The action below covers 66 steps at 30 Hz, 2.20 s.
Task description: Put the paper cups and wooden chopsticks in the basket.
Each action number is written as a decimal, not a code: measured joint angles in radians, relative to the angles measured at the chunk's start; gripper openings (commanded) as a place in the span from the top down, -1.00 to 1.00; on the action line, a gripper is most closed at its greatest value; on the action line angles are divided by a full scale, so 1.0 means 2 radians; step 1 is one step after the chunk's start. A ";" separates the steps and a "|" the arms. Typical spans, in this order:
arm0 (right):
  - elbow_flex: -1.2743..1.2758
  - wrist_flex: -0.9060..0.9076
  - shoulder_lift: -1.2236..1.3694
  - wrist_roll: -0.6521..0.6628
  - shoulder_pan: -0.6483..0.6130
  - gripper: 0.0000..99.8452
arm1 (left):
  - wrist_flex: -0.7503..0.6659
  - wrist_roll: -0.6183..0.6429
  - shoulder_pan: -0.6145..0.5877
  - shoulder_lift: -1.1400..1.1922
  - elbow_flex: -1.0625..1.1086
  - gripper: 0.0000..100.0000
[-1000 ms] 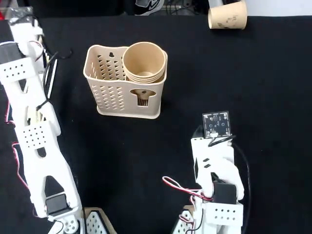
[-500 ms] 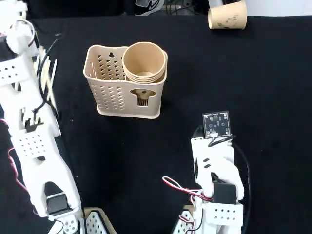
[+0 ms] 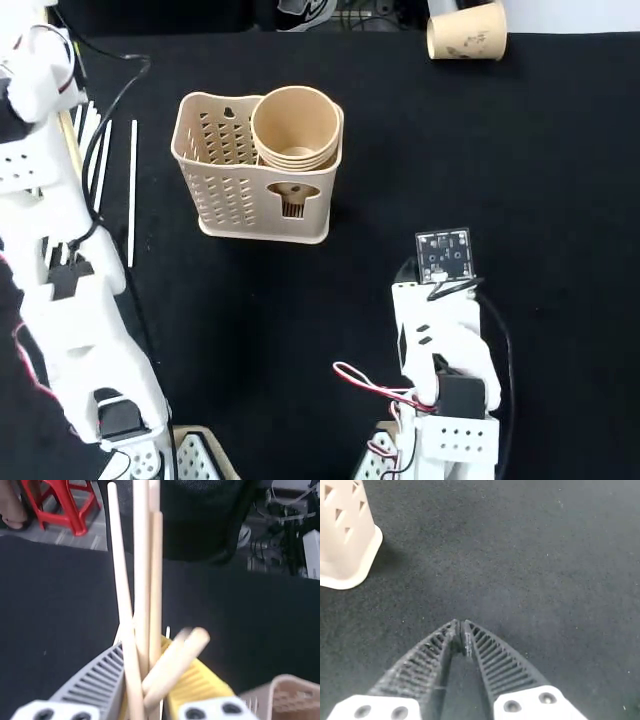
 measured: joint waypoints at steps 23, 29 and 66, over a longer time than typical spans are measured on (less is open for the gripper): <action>0.000 0.000 0.000 0.000 0.000 0.97 | -0.147 0.067 0.006 -0.311 0.429 0.94; 0.000 0.000 0.000 0.000 0.000 0.97 | -0.266 0.075 0.006 -0.438 0.588 0.94; 0.000 0.000 0.000 0.000 0.000 0.97 | -0.708 0.069 0.094 -0.815 1.071 0.95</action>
